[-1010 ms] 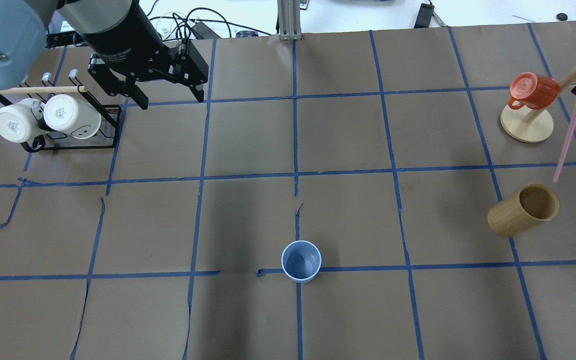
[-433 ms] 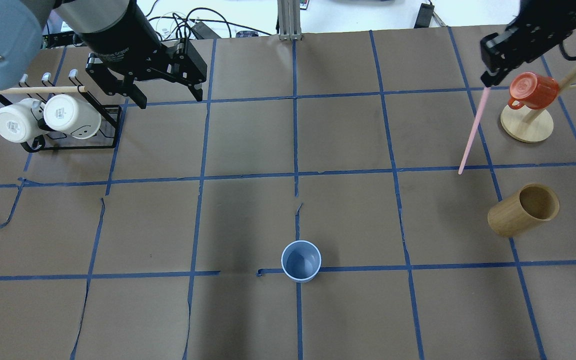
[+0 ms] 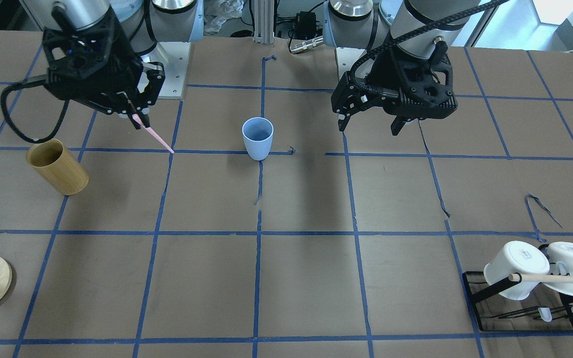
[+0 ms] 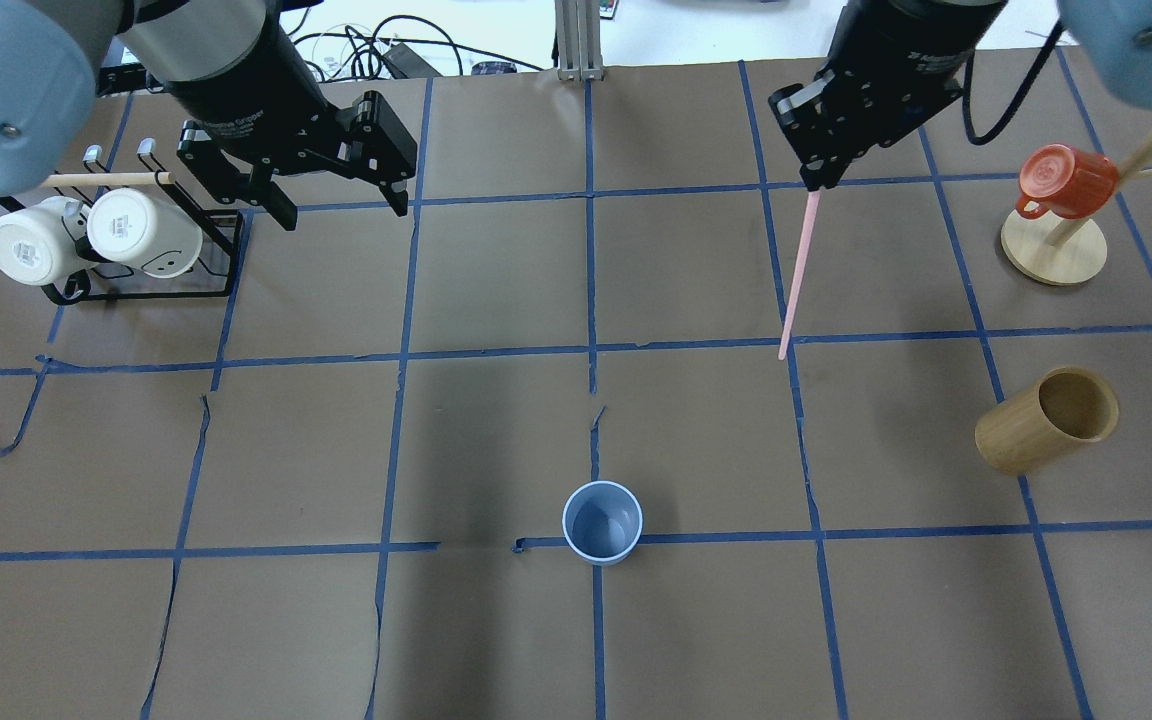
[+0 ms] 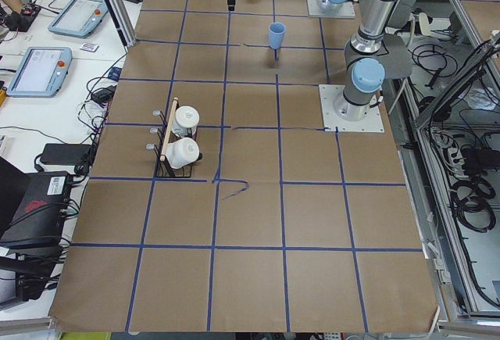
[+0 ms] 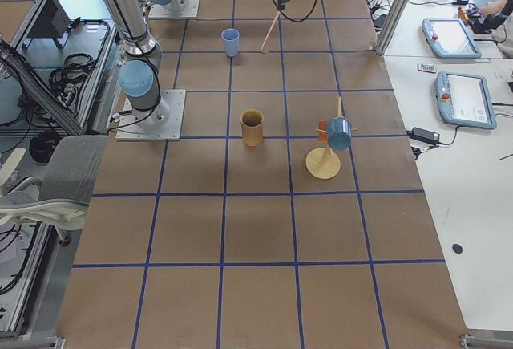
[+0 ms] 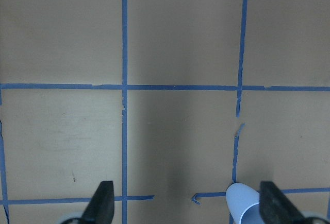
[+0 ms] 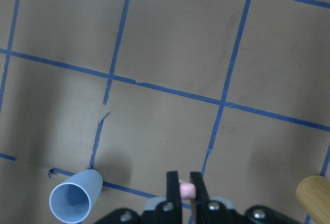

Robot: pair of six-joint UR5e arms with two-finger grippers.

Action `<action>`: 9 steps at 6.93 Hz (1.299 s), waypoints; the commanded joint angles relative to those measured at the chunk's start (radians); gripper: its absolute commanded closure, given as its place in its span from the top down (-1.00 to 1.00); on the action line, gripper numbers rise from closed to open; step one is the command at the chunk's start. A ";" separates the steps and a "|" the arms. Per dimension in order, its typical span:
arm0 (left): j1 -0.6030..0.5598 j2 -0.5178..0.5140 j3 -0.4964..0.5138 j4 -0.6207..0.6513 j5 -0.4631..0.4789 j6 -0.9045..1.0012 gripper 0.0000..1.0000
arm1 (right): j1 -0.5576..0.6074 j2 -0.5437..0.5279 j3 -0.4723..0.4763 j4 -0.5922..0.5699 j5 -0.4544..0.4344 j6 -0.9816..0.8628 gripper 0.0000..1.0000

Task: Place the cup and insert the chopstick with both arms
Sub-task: 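Lift the pink chopstick out of the bamboo cup with the right gripper, then move the chopstick above the blue cup and lower it inside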

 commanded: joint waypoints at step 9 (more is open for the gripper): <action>0.006 0.002 -0.004 0.000 0.000 0.002 1.00 | 0.287 -0.048 0.240 -0.255 -0.013 0.449 -1.00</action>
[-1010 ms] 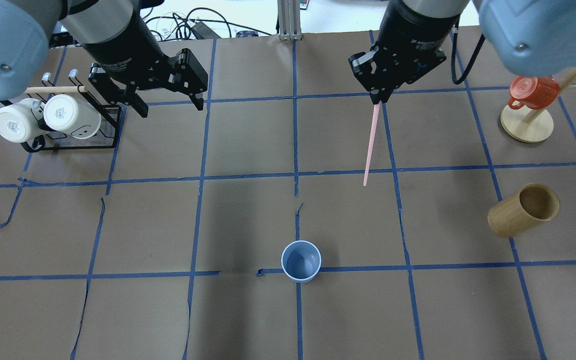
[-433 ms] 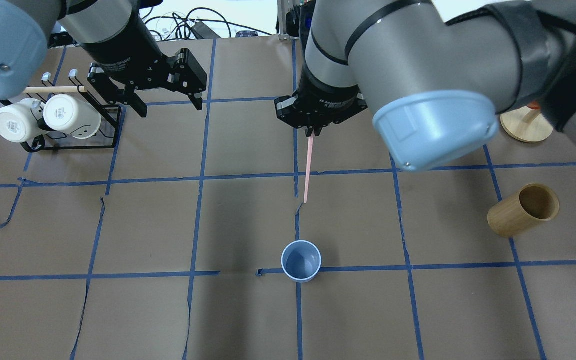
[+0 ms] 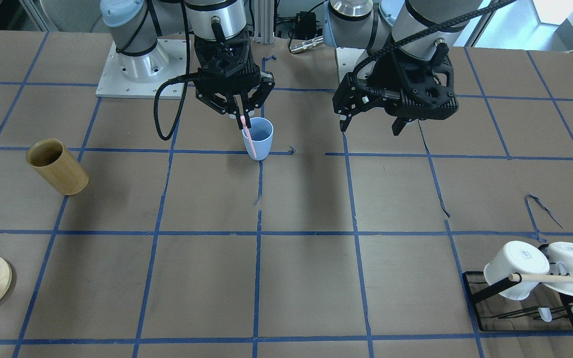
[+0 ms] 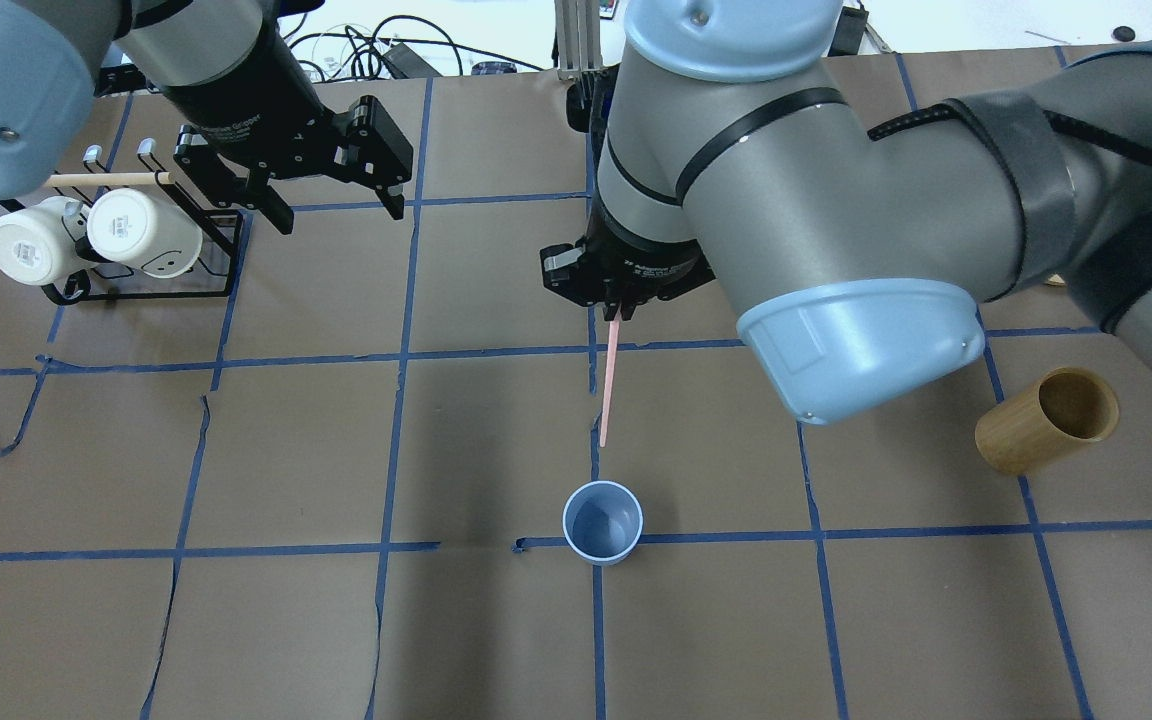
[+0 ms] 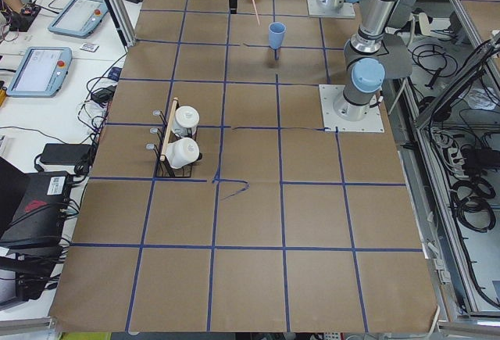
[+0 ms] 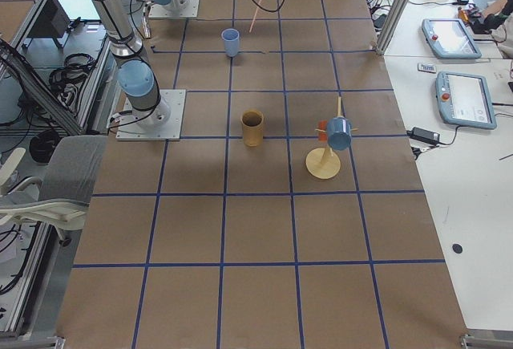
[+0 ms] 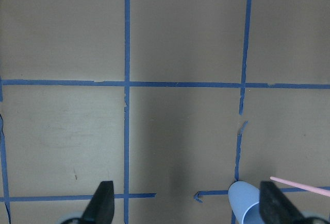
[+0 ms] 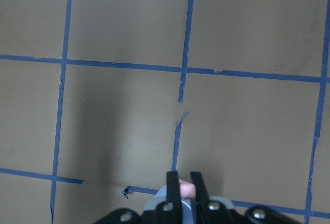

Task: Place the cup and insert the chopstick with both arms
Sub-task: 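Move the chopstick above the blue cup and lower it inside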

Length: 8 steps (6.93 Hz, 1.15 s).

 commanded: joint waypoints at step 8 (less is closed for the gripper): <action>0.002 0.000 0.002 0.002 -0.003 0.000 1.00 | 0.058 0.002 0.049 0.052 -0.043 0.053 -0.96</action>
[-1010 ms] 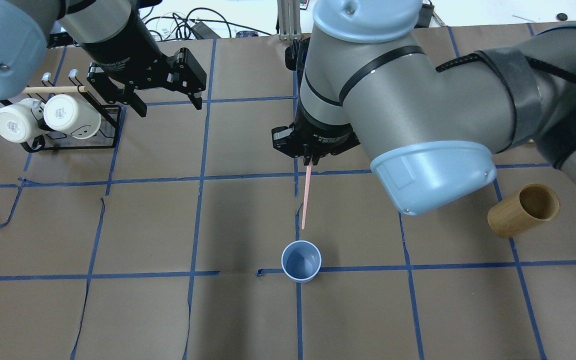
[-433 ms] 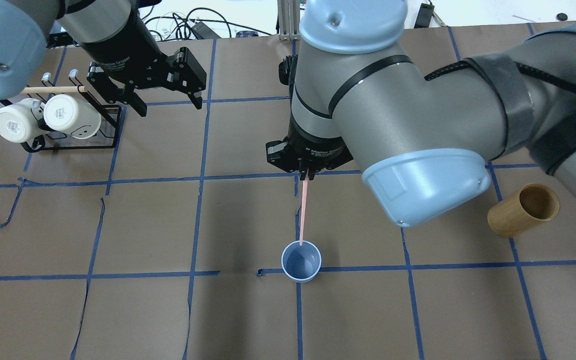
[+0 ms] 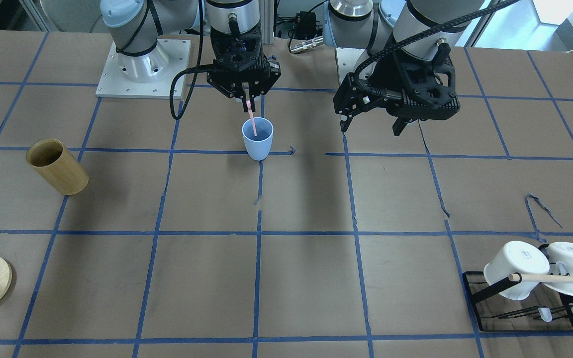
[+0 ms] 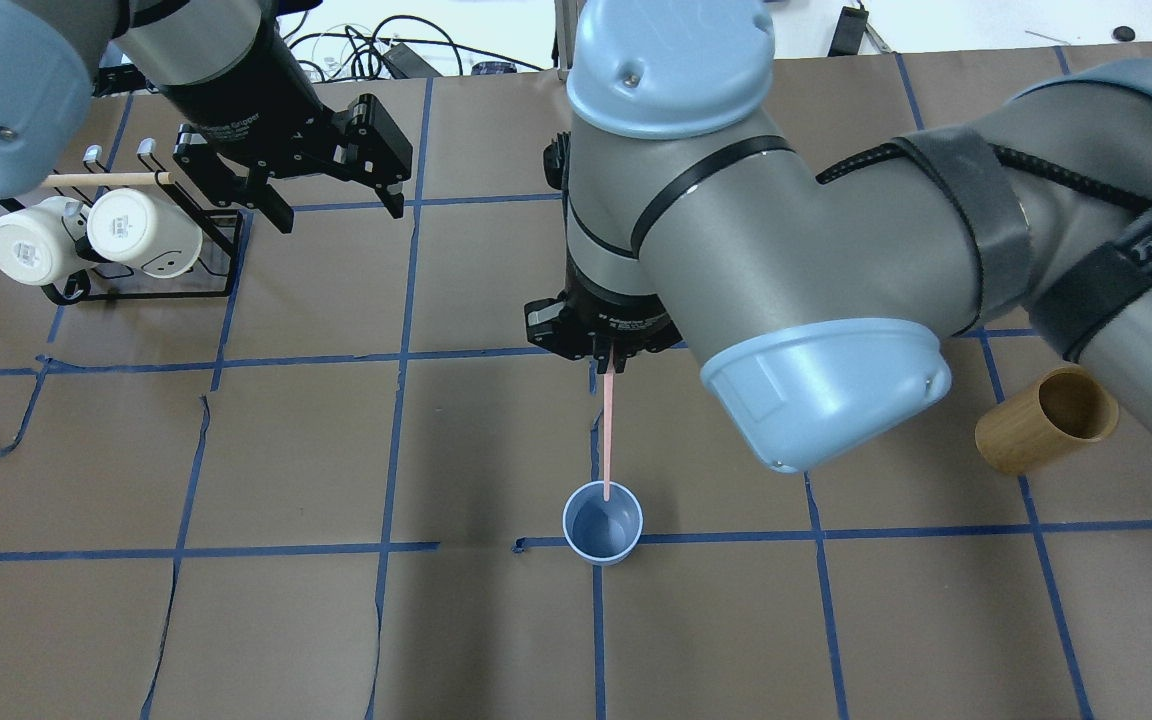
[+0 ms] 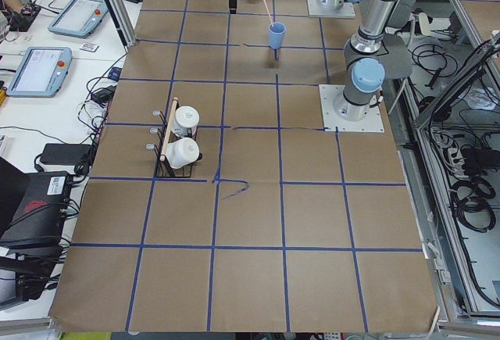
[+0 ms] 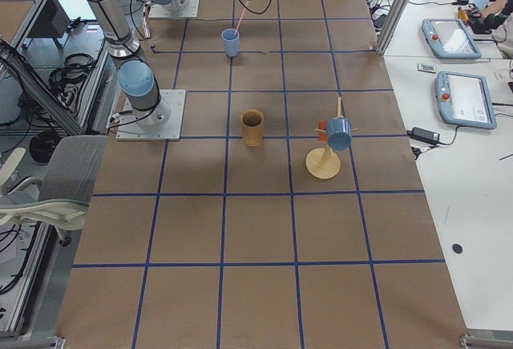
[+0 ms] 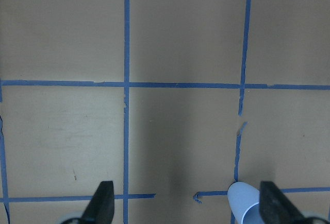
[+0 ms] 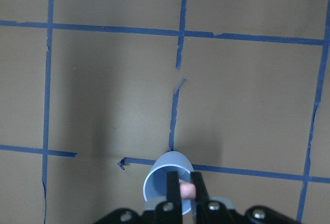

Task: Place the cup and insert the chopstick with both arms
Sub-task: 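Open the right gripper to release the chopstick into the blue cup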

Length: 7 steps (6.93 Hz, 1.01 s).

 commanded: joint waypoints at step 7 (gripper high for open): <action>0.000 0.000 0.002 0.000 0.000 0.000 1.00 | -0.004 -0.004 0.028 -0.016 -0.014 0.003 1.00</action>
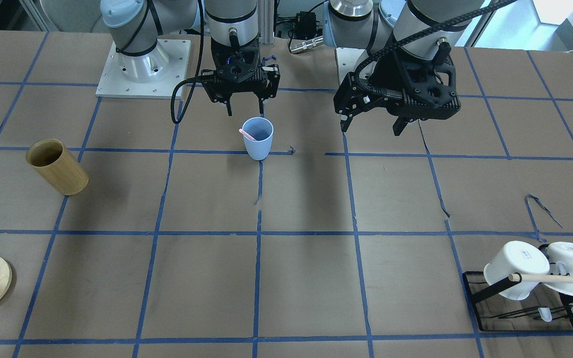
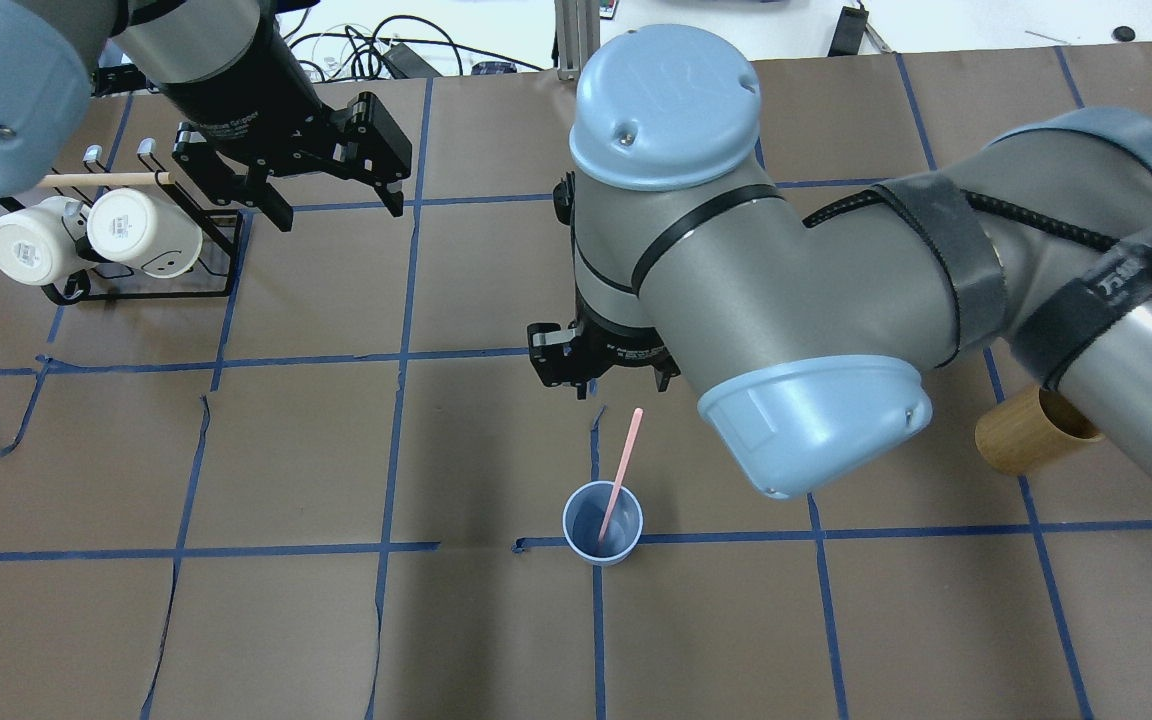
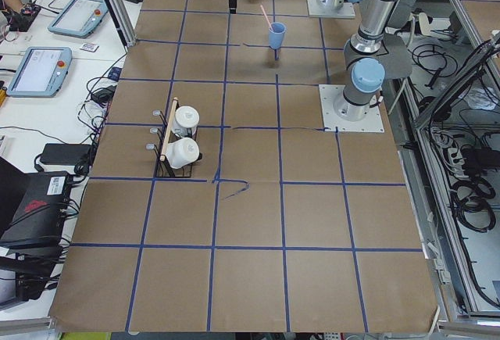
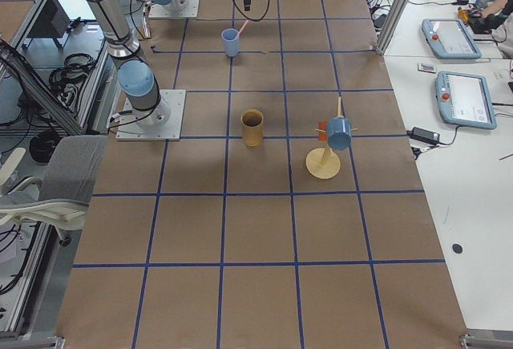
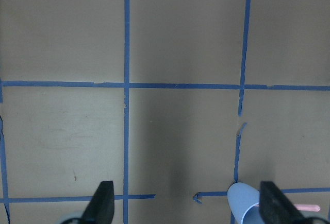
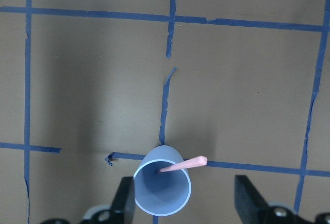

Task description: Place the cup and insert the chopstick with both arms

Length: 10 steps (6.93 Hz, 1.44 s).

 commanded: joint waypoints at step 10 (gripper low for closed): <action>0.063 0.028 0.009 -0.002 -0.003 0.021 1.00 | -0.463 -0.032 -0.191 0.385 -0.010 -0.445 1.00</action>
